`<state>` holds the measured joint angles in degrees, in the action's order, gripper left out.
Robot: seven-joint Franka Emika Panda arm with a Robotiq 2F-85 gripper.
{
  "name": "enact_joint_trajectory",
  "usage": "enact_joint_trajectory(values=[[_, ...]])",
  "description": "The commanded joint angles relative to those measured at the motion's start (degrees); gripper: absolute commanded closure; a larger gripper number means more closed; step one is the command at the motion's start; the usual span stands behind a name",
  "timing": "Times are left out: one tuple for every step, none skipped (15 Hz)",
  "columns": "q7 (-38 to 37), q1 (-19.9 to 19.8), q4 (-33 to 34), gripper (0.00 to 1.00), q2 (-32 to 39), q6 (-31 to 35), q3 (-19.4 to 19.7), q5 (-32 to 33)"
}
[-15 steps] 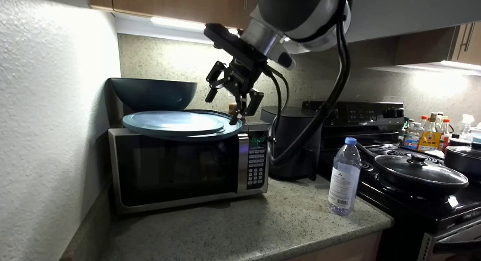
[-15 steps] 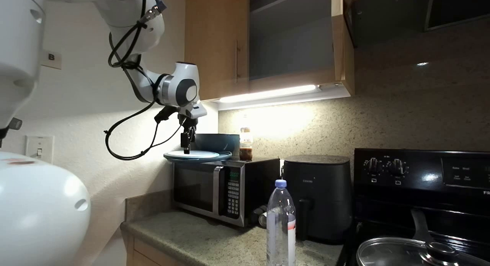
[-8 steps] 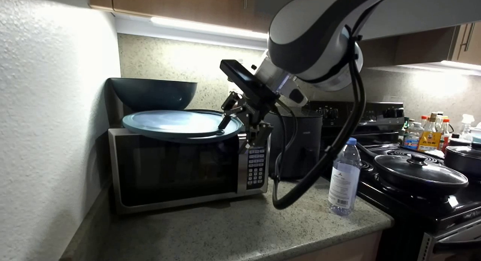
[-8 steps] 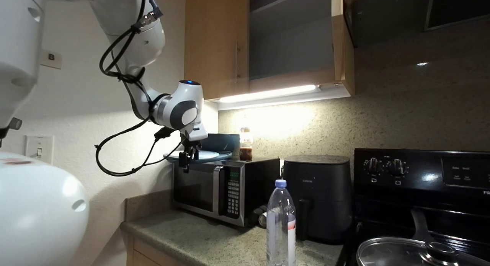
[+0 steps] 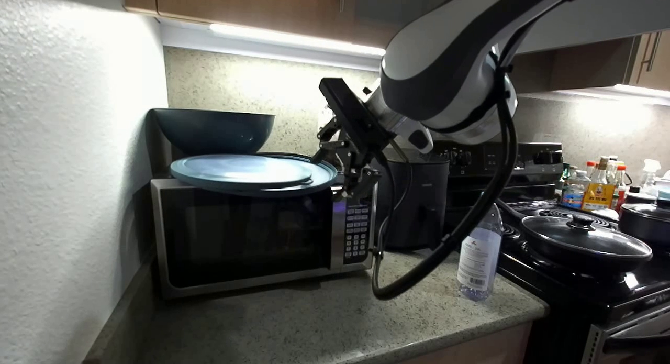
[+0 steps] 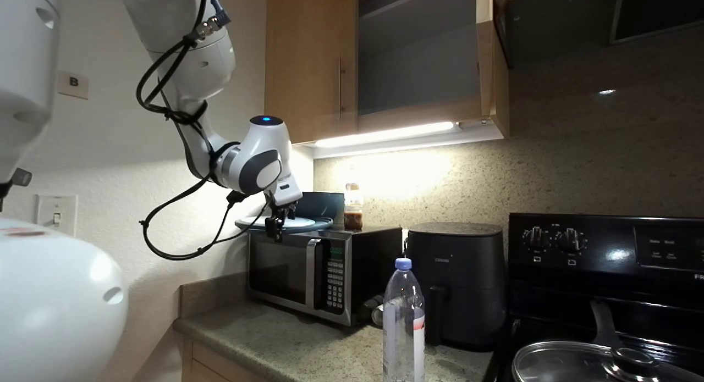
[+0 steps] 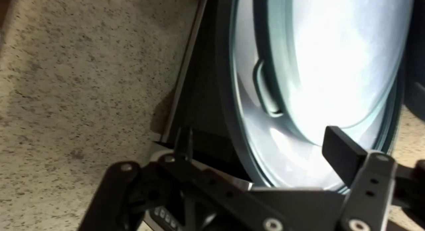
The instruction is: Pick up the lids from the top of the microwave and put them inside the open upper cabinet
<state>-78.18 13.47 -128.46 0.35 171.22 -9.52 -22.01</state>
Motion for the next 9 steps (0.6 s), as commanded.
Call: enact_joint_trajectory(values=[[5.2, -0.3, -0.3, 0.00, -1.1, 6.8, -1.2, 2.4], [7.4, 0.7, 0.9, 0.00, -0.1, 8.3, -1.0, 1.0], [10.1, 1.2, 2.2, 0.00, 0.5, 9.1, -1.6, -1.3], [12.4, 1.7, 3.4, 0.00, 1.2, 9.2, -2.1, -3.5], [14.8, 2.2, 4.5, 0.00, 1.5, 8.8, -2.8, -6.1], [15.7, 2.3, 5.3, 0.00, 1.3, 6.7, -3.2, -8.6], [15.7, 2.2, 5.3, 0.00, 0.8, 4.5, -3.2, -9.5], [12.6, 1.1, 4.2, 0.00, -0.1, 2.6, -3.0, -6.8], [12.9, 1.6, 4.6, 0.00, 0.6, 5.3, -3.5, -6.4]])
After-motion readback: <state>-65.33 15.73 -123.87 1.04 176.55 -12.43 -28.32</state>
